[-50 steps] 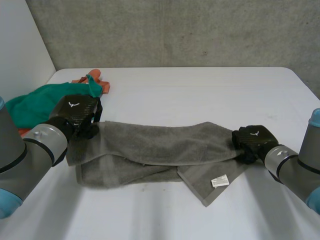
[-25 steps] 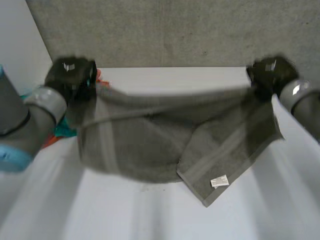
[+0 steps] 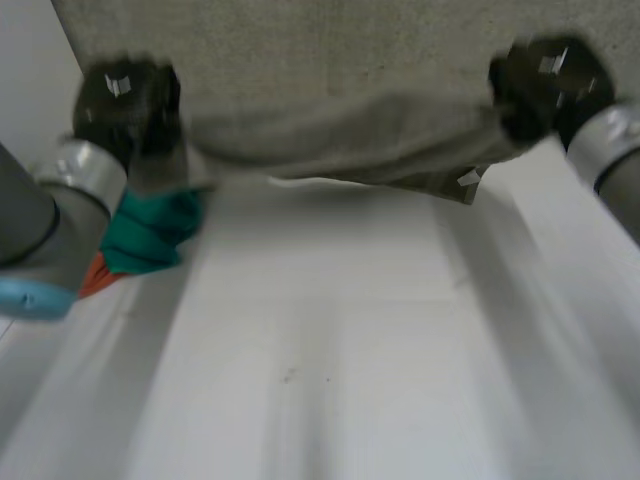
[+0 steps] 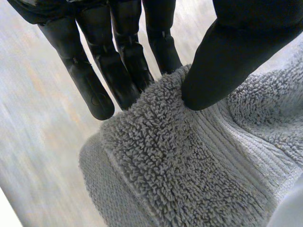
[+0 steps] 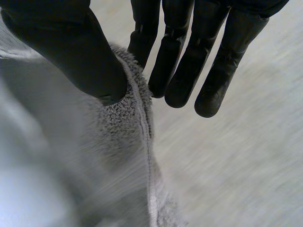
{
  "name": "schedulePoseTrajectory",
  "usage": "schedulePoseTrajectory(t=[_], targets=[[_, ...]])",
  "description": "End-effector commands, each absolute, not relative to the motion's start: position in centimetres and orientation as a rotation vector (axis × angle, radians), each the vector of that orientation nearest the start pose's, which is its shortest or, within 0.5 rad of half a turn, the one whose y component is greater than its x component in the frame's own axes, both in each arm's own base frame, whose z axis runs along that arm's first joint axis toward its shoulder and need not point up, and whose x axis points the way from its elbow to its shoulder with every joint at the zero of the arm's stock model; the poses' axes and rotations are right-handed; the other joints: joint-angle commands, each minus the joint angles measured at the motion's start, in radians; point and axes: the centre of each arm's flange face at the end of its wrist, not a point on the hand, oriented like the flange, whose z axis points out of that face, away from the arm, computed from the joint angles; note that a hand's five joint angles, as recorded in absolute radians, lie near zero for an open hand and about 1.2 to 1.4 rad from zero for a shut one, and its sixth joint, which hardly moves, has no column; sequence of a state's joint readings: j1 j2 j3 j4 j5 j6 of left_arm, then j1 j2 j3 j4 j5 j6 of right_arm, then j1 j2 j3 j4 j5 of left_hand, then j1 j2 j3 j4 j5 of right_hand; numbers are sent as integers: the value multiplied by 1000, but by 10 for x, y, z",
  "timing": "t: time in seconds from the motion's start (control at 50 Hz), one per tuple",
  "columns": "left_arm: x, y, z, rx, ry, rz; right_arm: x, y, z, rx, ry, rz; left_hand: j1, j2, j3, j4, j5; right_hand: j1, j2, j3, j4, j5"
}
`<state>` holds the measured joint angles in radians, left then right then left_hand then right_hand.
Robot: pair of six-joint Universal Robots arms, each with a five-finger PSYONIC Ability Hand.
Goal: Fold the laundry.
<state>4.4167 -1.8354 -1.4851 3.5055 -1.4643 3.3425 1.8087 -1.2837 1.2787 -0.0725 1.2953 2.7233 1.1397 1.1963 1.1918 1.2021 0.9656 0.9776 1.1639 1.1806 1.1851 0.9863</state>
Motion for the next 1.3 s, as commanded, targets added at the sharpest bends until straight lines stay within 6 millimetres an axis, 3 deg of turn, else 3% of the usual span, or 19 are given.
schedulePoseTrajectory(t=[0.02,0.12,0.14,0.16,0.18,0.24,0.3,0.46,0.54,0.64,0.84,0.98,1.3], targets=[[-232,-303,193,732,2354,-2153,232,-279,230,-1322,2195,-1747,257,200,204,194,256,419,232,216,211,235],[-234,-311,145,841,2440,-1963,245,-280,182,-1397,2219,-1625,225,168,173,163,225,419,232,216,211,235],[-237,-310,139,870,2444,-1936,249,-281,177,-1394,2213,-1625,132,75,80,69,131,419,232,216,211,235],[-237,-312,135,890,2442,-1908,253,-283,171,-1369,2213,-1636,-154,-211,-206,-217,-155,419,232,216,211,235],[-238,-312,135,898,2437,-1906,254,-284,171,-1348,2218,-1647,-297,-353,-349,-359,-297,419,232,216,211,235],[-237,-311,139,910,2429,-1910,254,-286,167,-1243,2267,-1658,-585,-642,-637,-647,-586,419,232,216,211,235],[-238,-305,155,916,2394,-1958,252,-286,164,-1150,2309,-1664,-597,-654,-650,-660,-598,419,232,216,211,235],[-226,-253,182,976,2331,-2019,246,-282,156,-1114,2341,-1662,-472,-529,-524,-534,-472,419,232,216,211,235],[-220,-235,169,1065,2339,-1941,246,-282,155,-1112,2345,-1661,-225,-282,-277,-288,-226,419,232,216,211,235],[-211,-230,156,1139,2302,-1834,246,-282,156,-1112,2340,-1667,-219,-275,-271,-281,-219,419,232,216,211,235],[-198,-258,139,1100,2310,-1753,247,-279,154,-1121,2337,-1651,-494,-551,-547,-557,-495,419,232,216,211,235],[-201,-279,123,1105,2338,-1721,246,-277,151,-1125,2341,-1638,-495,-551,-547,-557,-495,419,232,216,211,235],[-212,-299,107,1170,2303,-1703,245,-277,151,-1123,2346,-1638,-448,-504,-500,-510,-448,419,232,216,211,235]])
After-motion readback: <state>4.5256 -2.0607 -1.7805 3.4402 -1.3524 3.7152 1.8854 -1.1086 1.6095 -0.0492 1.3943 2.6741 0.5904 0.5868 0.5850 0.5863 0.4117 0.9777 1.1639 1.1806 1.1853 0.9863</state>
